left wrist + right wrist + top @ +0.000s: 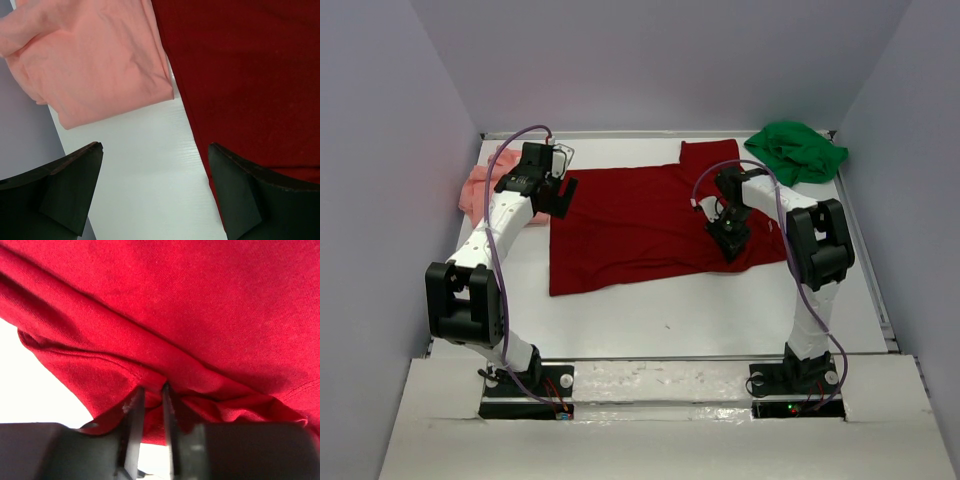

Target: Fold and stack the t-shirts

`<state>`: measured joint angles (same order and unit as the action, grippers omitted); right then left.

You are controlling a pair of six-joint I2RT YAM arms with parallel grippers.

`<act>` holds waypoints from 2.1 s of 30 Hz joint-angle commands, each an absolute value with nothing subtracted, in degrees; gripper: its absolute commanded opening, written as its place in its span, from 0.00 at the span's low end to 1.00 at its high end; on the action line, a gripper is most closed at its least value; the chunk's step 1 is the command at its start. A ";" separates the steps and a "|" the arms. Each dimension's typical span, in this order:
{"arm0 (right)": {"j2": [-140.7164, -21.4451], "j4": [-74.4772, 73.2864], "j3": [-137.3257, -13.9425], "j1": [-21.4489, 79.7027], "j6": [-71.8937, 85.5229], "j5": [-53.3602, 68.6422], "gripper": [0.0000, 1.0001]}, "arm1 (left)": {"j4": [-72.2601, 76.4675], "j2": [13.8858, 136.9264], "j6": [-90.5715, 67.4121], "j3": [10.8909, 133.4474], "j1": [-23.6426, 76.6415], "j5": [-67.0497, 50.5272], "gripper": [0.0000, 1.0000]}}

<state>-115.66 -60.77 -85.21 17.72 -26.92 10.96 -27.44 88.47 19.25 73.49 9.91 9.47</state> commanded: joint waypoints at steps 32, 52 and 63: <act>-117.33 -68.55 -105.55 18.54 -29.44 8.26 0.00 | -27.69 87.89 20.30 73.83 11.16 10.81 0.99; -125.59 -68.38 -119.27 21.27 -30.15 11.43 0.00 | -26.72 88.42 20.21 73.12 11.25 12.04 0.99; -125.68 -65.22 -117.42 21.27 -30.67 10.19 0.00 | -26.89 88.50 20.21 73.04 11.34 12.22 0.99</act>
<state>-126.28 -67.81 -117.25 20.82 -29.80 10.70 -27.42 88.95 19.62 73.49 10.92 11.42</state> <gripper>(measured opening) 0.012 0.989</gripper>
